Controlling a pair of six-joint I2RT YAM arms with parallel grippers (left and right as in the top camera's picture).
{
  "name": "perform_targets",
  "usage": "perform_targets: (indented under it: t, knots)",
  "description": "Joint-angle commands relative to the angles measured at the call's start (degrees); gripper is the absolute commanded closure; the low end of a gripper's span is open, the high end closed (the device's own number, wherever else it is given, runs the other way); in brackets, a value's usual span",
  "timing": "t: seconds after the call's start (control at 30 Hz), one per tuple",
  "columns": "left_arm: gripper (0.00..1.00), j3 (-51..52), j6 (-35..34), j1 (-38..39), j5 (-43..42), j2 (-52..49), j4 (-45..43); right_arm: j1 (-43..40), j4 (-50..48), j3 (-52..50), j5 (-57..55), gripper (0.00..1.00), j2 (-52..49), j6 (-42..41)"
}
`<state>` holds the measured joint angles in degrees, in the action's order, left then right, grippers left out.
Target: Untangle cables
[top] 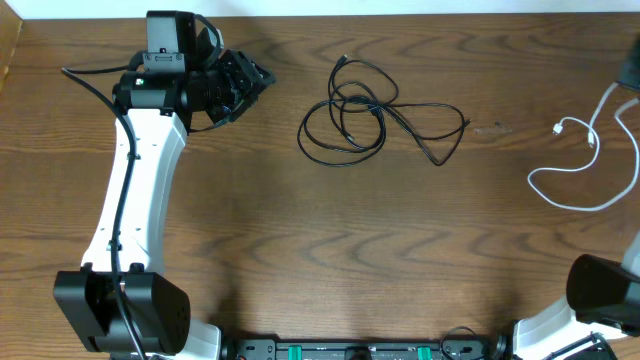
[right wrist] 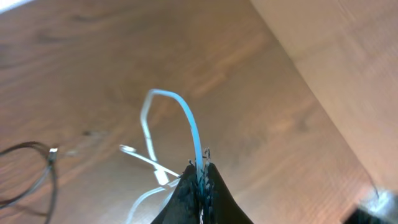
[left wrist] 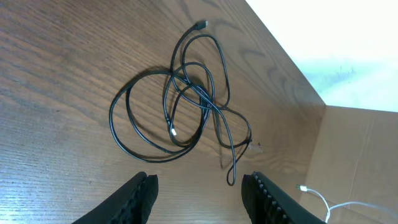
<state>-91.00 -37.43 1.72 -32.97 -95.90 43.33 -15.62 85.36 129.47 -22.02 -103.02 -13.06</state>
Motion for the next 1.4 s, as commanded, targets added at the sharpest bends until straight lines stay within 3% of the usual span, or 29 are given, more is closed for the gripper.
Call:
perform_targets:
  t: [0.0,0.43,0.63,1.03,1.07,1.1,1.17,1.23,1.37]
  knots:
    - [0.50,0.42,1.05,-0.02,0.50,0.20,0.13,-3.65,1.03,-0.22,-1.18,0.99,0.70,-2.80]
    - [0.50,0.42,1.03,0.00,0.70,0.20,0.11,-10.19,-2.49,-2.19,1.27,0.99,0.70,-3.67]
    - [0.51,0.42,1.03,0.00,0.70,0.20,0.11,-11.43,-6.60,-5.84,10.01,0.99,0.70,-2.51]
    - [0.50,0.42,1.01,-0.02,0.70,0.20,0.09,-14.47,-13.31,-7.37,2.64,0.99,-2.05,-6.67]
    - [0.50,0.42,1.03,0.00,0.70,0.20,0.09,-15.23,-13.84,-7.37,2.91,0.79,-3.21,-6.64]
    - [0.51,0.42,1.03,0.00,0.70,0.20,0.09,-15.61,-13.81,-7.37,3.34,0.47,-4.11,-6.60]
    - [0.50,0.42,1.03,-0.02,0.70,0.20,0.07,-15.80,-13.68,-7.37,4.59,0.23,-4.50,-5.53]
    - [0.51,0.42,1.05,-0.02,0.72,0.20,0.07,-15.80,-13.66,-7.28,7.41,0.12,-4.33,-3.74]
    - [0.50,0.42,3.82,-0.02,0.70,0.20,0.07,-15.45,-13.55,-7.21,22.67,0.12,-3.26,5.95]
